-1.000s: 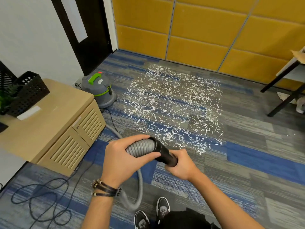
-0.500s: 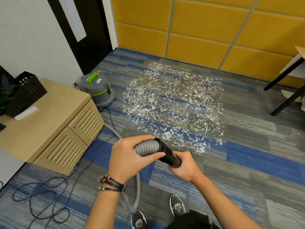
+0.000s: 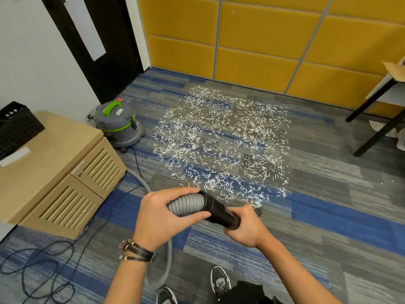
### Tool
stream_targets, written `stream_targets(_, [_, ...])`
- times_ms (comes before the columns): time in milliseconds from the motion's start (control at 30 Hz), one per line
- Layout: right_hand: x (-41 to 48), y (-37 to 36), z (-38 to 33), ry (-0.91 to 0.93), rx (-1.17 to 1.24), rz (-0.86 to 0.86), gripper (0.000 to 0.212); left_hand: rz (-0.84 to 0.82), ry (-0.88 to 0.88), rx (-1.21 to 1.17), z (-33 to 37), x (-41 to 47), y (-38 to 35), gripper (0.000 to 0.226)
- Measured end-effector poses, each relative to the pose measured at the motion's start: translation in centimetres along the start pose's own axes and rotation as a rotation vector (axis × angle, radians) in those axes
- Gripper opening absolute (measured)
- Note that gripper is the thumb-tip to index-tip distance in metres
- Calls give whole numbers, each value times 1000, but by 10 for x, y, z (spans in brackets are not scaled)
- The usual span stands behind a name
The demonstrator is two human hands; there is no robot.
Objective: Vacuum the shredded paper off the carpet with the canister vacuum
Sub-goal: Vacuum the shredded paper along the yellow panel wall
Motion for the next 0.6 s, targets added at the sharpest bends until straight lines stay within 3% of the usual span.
stream_targets(133, [0,6,-3,42,43,13,12,75,-36,-16,12,3,-3,52])
stream_targets(233, [-3,23,-7,100,24,-16,5,111,-78,-44,27,7,-3,53])
stream_targets(467, [-13,52,20,71,-35,-40,7,80,-40,-50,33,23,-29,50])
stream_targets(600, [-14,48,31,49,-24,-40,20,50,-3,-9,28,25,-45,49])
Point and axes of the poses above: each hand's wrist, its own x-axis towards the middle knuckle, its own y-axis out of the back of the hand, z = x × y, the point moved 5 cm from there along x, towards the middle knuckle, and after that the axes turned 13 degrees about -z, right-handed, at the moved point
